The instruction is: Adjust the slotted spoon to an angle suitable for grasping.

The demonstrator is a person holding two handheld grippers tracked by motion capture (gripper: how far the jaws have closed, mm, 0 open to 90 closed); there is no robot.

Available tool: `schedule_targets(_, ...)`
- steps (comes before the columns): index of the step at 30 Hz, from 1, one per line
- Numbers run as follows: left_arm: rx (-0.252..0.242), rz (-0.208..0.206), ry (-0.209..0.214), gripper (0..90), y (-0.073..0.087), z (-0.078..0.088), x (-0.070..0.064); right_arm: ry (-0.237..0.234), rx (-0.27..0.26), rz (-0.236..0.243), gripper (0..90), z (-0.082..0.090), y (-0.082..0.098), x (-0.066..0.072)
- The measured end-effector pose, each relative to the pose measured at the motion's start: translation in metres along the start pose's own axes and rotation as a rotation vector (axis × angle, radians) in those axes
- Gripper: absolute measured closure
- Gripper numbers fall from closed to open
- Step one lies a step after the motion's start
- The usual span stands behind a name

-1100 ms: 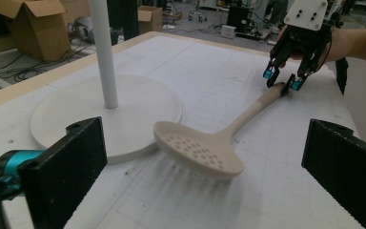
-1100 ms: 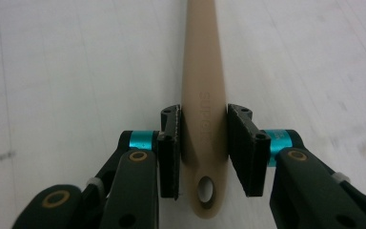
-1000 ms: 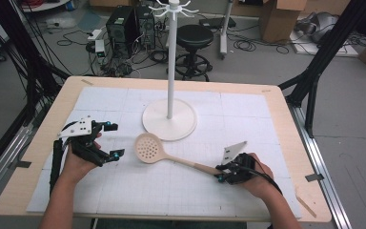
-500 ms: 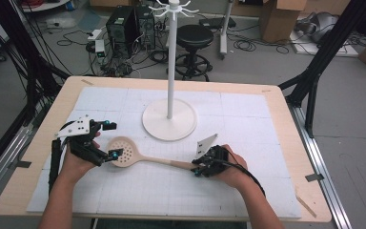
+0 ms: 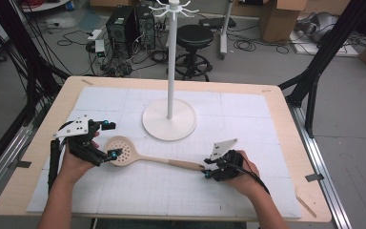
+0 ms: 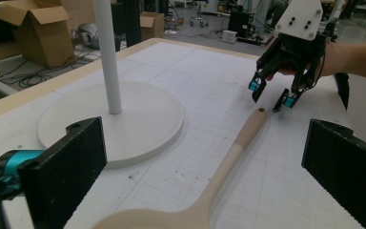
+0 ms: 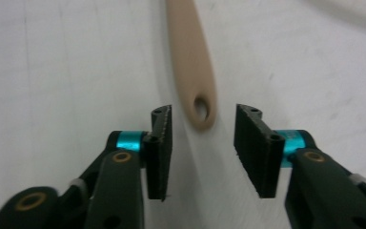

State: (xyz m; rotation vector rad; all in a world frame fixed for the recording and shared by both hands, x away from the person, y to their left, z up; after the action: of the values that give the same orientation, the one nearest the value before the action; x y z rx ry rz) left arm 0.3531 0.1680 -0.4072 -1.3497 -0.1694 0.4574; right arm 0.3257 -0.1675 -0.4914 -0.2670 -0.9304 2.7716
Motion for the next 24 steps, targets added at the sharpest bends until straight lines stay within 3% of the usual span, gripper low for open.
schedule_targets(2,0.002,0.001,-0.002,1.7,0.000,0.000,0.000,-0.002,0.017,-0.009,61.1,-0.001,0.006,0.001)
schedule_targets(6,0.002,-0.003,-0.002,1.7,0.000,-0.001,0.000,-0.004,0.006,-0.021,65.2,-0.005,0.001,-0.003)
schedule_targets(8,0.000,-0.003,-0.004,1.7,-0.001,0.000,0.000,-0.007,0.000,-0.020,69.7,-0.009,-0.004,-0.005)
schedule_targets(12,-0.008,-0.003,-0.003,1.7,-0.002,0.001,0.000,0.025,0.001,-0.010,70.1,-0.017,-0.014,-0.010)
schedule_targets(19,-0.008,-0.014,0.000,1.7,-0.005,0.002,-0.002,0.031,-0.007,-0.003,70.6,-0.037,-0.038,-0.015)
schedule_targets(22,-0.014,-0.014,0.001,1.7,-0.006,0.004,-0.002,0.048,0.001,0.016,68.6,-0.042,-0.045,-0.015)
schedule_targets(24,-0.013,-0.011,0.001,1.7,-0.005,0.004,-0.002,0.057,-0.018,-0.001,56.8,-0.041,-0.046,-0.015)
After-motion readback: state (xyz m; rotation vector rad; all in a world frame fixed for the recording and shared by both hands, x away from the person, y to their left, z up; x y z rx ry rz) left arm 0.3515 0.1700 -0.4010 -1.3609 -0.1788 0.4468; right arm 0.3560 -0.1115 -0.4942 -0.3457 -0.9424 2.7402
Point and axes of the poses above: each handheld gripper's, and its own axes: z roughly backward along the jaws, y roughly out of its underside, x roughly to its left, the point moved 8 cm from there along -z, roughly forward along the jaws, and after that the axes turned 5 degrees about z, right-handed, at the moved point
